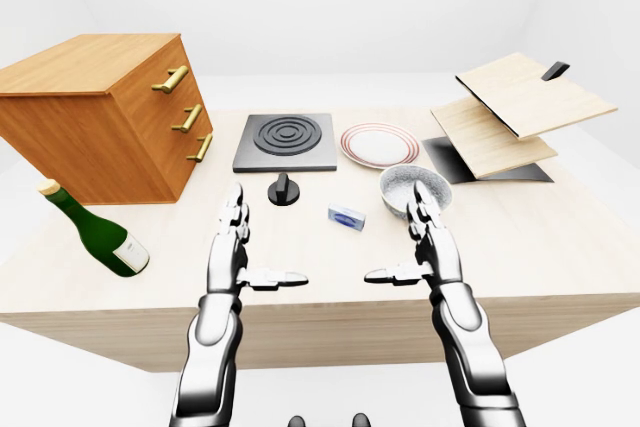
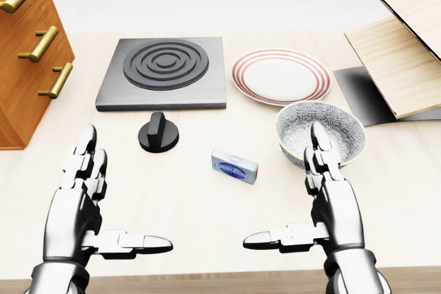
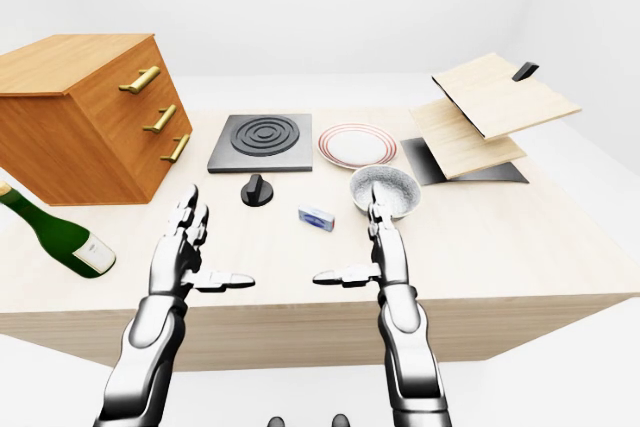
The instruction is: Pick up the cream cheese and put it in the bowl.
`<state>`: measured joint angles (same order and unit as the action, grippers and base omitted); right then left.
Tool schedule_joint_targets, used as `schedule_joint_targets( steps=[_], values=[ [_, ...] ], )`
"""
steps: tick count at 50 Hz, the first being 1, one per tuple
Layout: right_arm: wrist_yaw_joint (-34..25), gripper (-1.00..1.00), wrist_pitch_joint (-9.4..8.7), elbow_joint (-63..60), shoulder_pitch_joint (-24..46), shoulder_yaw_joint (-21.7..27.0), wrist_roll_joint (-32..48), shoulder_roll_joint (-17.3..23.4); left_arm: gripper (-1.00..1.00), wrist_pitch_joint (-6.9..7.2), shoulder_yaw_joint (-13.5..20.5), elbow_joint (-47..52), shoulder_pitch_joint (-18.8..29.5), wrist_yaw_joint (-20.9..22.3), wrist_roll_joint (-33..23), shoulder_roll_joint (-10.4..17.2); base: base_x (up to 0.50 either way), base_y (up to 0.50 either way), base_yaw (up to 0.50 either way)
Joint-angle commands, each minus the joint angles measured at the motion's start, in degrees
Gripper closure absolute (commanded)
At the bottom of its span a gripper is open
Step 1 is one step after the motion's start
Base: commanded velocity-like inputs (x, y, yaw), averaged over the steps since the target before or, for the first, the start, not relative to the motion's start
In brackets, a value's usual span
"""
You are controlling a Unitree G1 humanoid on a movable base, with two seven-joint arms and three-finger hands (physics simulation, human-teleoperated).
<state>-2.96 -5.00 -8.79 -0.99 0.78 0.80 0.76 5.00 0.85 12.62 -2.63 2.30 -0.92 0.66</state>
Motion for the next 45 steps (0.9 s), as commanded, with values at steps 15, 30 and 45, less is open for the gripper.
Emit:
schedule_joint_targets(
  steps=[15,30,45],
  values=[
    [-0.1,-1.0,0.0,-3.1,-1.0,0.2,-0.3,0.0,-1.0,0.0,-0.5,1.2,-0.7,0.2,-0.8,-0.1,0.0,0.0,0.0],
    [-0.6,-1.0,0.0,-3.8,-1.7,-0.1,-0.4,-0.1,-1.0,0.0,-0.9,2.4,-1.3,0.2,-1.5,-0.2,0.0,-0.19,0.0],
    [-0.4,-1.0,0.0,-3.9,-1.7,-0.9,0.2,-0.3,-1.0,0.0,-0.7,4.4,-2.0,0.6,-1.2,-0.1,0.0,-0.25,0.0]
  ],
)
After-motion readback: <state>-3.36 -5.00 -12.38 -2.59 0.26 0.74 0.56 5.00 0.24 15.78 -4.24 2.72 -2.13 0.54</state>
